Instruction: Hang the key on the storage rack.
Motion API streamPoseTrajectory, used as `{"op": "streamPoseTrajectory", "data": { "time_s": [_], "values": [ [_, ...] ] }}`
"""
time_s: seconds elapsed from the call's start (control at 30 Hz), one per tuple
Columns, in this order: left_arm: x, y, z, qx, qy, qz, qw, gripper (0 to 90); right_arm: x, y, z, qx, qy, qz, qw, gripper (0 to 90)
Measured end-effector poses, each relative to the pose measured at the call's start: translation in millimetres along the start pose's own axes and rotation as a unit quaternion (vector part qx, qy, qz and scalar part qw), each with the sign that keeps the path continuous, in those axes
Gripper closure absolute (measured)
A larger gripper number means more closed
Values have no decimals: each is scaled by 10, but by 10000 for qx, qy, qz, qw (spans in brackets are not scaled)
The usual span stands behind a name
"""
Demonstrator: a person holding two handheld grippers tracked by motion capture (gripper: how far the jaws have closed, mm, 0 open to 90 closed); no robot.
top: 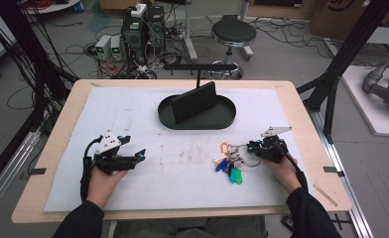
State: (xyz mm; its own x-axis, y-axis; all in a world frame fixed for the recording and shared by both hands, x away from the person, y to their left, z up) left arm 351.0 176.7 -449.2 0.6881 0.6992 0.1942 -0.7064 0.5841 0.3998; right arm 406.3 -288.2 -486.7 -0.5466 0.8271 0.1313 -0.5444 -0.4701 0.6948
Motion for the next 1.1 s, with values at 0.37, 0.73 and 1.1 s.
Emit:
{"op": "streamPoseTrajectory", "data": {
  "time_s": [0.37, 0.73, 1.1],
  "values": [
    [11, 23, -9, -3, 4, 18, 10000, 234, -43, 68, 33, -91, -270, 77, 9996, 874],
    [-8, 5, -1, -9, 11, 8, 10000, 234, -55, 227, 86, -521, -525, 168, 9971, 875],
    [-16, -3, -4, 2, 4, 0, 10000, 234, 8, 284, 169, -926, -667, 147, 9934, 875]
  ]
}}
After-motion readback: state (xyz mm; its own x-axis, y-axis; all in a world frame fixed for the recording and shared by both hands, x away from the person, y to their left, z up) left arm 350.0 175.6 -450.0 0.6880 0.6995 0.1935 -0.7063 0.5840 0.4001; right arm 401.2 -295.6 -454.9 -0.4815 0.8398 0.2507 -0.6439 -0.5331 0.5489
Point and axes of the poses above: each handheld gripper's, and its own axes: y roughly backward along the jaws, z roughly out of its top, x roughly to its left, the point moved 5 cm from there along -y, roughly forward along the jaws, and after that the axes turned 11 degrees about -y, right-handed, at the moved point
